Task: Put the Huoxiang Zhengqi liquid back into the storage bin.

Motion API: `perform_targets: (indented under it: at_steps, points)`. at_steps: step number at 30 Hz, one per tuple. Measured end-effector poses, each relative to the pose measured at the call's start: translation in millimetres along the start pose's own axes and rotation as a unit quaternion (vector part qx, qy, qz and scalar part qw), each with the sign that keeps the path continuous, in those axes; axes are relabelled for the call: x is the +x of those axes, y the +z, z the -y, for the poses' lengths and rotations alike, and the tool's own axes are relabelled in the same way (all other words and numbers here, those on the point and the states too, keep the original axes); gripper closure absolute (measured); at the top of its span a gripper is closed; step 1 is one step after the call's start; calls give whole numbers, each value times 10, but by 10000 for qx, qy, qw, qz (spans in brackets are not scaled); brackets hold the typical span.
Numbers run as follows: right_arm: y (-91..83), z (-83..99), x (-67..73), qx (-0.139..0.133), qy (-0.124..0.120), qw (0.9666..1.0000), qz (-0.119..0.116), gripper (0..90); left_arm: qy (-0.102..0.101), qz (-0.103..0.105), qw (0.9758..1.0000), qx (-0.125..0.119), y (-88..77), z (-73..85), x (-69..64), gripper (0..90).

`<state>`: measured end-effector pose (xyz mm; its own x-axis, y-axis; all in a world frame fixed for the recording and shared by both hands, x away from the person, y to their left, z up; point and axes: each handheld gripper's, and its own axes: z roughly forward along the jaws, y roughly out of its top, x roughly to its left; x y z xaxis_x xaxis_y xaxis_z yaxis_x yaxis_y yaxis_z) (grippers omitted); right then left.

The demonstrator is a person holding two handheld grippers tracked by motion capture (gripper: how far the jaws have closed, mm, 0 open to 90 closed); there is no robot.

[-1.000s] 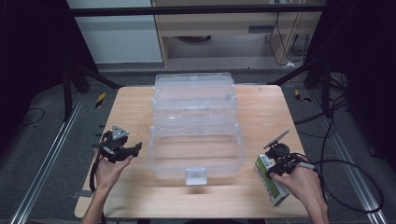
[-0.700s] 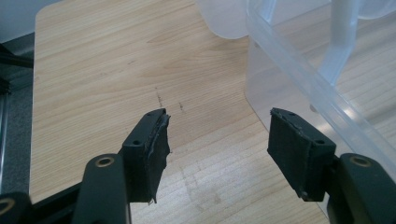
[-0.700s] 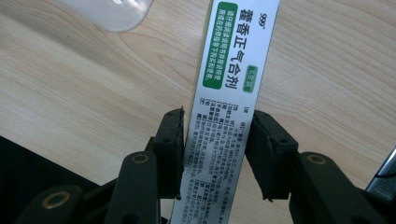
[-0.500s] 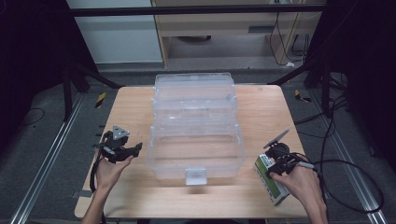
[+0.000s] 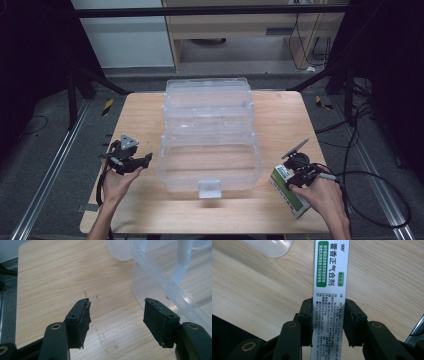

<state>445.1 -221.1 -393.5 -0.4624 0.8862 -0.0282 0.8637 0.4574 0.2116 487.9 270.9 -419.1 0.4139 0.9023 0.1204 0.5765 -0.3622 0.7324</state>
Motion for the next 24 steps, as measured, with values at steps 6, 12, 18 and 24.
perform_targets:
  at_steps: [6,12,18,24]
  points:
    - [-3,-2,8,13,-18,10000,0,636,5,1,10000,4,0,0,0,371]
    - [-34,8,4,-49,-63,10000,34,637,3,0,10000,5,1,-1,0,371]
    - [-77,23,7,-79,-122,9999,29,638,5,3,10000,11,2,-2,0,372]
    - [-131,22,-12,-201,-85,9997,66,638,-6,4,10000,5,-1,-1,6,371]
